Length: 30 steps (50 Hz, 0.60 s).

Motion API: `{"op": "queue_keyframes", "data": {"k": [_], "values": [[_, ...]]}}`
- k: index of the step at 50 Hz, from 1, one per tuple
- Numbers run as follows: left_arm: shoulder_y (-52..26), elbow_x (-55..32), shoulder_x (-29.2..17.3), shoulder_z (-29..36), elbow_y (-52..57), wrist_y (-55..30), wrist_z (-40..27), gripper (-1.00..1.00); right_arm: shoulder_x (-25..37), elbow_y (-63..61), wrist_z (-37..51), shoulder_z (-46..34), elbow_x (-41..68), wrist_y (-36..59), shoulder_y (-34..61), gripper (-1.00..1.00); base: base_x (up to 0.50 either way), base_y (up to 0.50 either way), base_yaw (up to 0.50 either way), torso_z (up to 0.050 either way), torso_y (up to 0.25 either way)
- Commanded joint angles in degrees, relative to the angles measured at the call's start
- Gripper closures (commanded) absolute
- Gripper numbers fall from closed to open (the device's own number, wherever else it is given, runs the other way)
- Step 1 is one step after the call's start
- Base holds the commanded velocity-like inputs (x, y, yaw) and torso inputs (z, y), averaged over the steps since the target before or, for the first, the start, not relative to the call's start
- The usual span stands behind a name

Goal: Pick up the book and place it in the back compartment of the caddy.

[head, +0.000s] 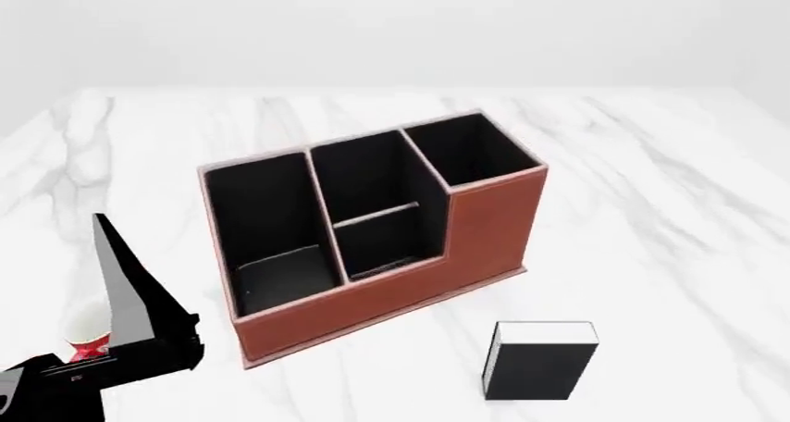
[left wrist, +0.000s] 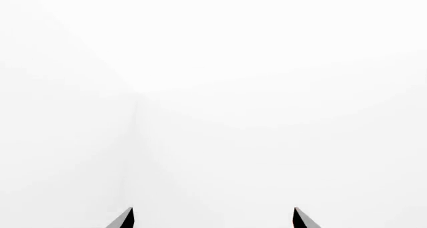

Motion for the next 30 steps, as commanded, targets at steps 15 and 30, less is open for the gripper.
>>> {"op": "queue_keyframes", "data": {"k": [15,30], "values": [[0.3,0.2,0.1,-0.5,0.0,0.4,0.4,-1.00,-0.4,0.0,-0.5,0.3,-2.1,0.3,-0.1,-1.00,0.50,0.17,0.00,0.000,0.001],[0.3,0.3,-0.3,0.2,-0.4,0.5,-0.1,-1.00,-0.1,1.0,0.0,0.0,-0.6,-2.2,-0.4,-1.00,0.30,0.11,0.00,0.000,0.001]]}}
